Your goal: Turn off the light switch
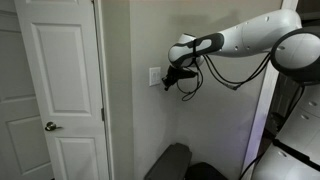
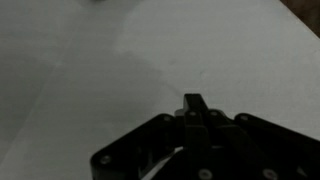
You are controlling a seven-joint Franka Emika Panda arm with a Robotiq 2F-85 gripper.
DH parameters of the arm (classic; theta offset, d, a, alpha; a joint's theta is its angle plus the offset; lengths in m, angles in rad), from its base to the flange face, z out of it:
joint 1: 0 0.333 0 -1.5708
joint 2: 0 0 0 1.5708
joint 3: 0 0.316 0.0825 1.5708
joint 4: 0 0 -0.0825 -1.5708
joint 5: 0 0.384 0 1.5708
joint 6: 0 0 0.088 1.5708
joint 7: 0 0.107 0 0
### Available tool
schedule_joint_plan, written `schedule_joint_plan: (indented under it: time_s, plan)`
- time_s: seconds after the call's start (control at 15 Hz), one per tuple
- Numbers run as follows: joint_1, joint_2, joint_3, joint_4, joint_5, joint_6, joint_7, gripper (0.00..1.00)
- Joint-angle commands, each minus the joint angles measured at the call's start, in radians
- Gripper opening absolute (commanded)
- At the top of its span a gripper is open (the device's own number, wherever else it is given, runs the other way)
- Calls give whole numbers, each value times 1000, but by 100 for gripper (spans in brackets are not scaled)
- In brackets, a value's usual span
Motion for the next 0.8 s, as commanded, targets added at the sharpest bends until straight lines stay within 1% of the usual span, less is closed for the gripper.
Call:
schedule_joint_plan:
  time_s: [0.0, 0.27, 0.53, 0.6, 0.67, 0.73]
  plan:
    - [-27, -83, -36, -112, 36, -53, -39, 0]
    - [-56, -114, -91, -179, 53, -86, -37, 0]
    - [-68, -112, -116, -198, 60, -99, -36, 1]
    - [-67, -110, -120, -199, 66, -102, -39, 6]
    - [-66, -108, -123, -202, 72, -101, -40, 6]
    - [-65, -107, -125, -204, 79, -102, -43, 11]
